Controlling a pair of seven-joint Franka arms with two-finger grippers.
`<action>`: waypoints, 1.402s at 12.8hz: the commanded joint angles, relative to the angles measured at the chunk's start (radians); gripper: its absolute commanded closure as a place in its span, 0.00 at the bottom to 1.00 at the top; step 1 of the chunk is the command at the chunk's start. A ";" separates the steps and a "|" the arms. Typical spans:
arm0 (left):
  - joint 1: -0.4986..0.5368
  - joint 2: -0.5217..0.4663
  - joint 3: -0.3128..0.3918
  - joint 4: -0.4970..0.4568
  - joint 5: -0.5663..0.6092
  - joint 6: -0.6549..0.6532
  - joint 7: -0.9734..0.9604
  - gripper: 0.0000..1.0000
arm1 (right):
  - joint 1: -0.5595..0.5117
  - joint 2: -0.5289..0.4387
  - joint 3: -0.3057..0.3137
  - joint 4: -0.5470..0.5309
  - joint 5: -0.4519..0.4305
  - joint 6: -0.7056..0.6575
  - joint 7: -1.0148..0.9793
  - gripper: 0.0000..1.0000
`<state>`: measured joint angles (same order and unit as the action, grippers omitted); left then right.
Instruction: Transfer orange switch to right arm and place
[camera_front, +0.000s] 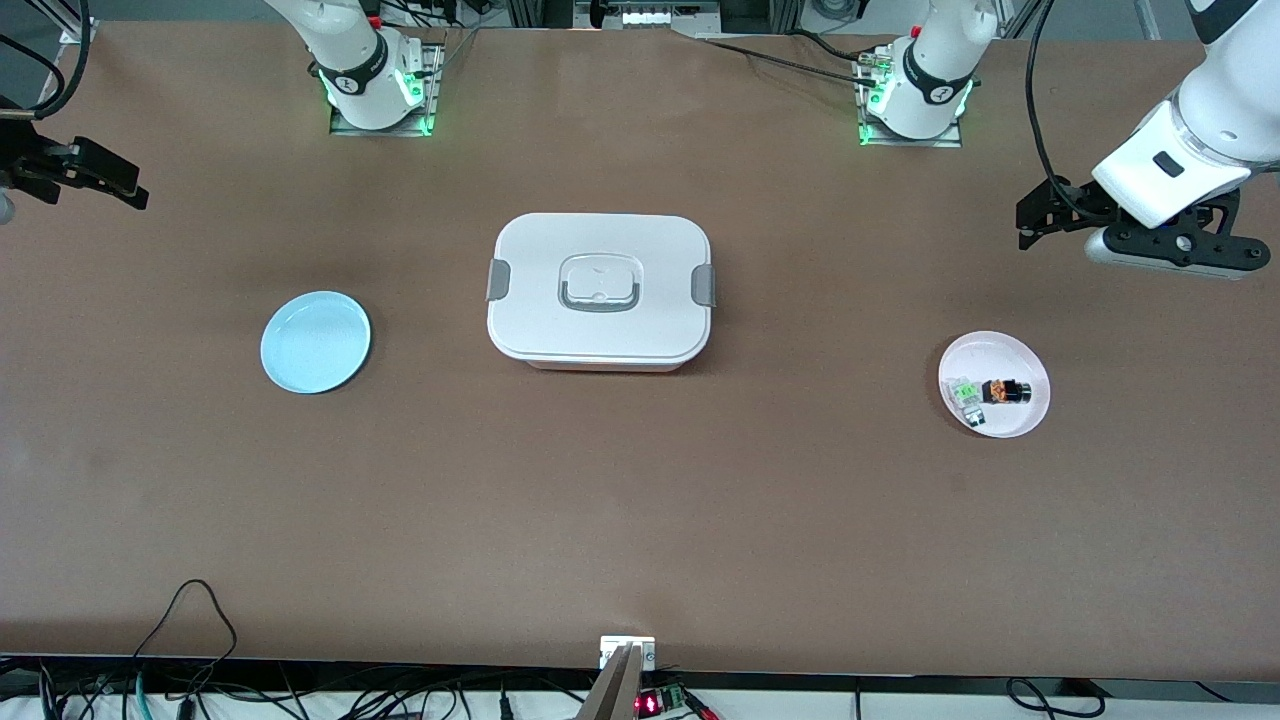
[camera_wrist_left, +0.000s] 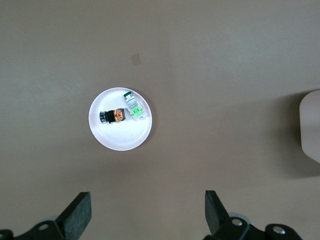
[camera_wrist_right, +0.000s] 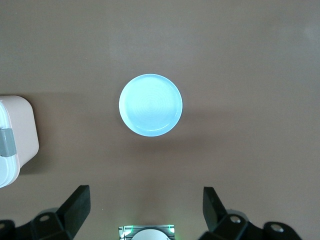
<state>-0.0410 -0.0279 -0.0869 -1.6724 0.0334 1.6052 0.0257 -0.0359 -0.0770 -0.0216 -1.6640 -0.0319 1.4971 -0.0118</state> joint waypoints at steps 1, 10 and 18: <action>0.000 0.003 -0.001 0.019 0.022 -0.019 -0.016 0.00 | -0.001 -0.015 -0.003 0.003 0.013 -0.008 0.006 0.00; 0.000 0.002 -0.002 0.020 0.020 -0.039 -0.018 0.00 | -0.001 -0.013 -0.003 0.003 0.015 -0.003 0.006 0.00; 0.006 0.006 0.016 0.020 0.019 -0.037 -0.020 0.00 | -0.004 -0.009 -0.003 0.003 0.010 0.003 0.004 0.00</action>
<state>-0.0341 -0.0279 -0.0723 -1.6724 0.0334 1.5875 0.0182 -0.0366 -0.0770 -0.0225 -1.6622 -0.0319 1.5036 -0.0118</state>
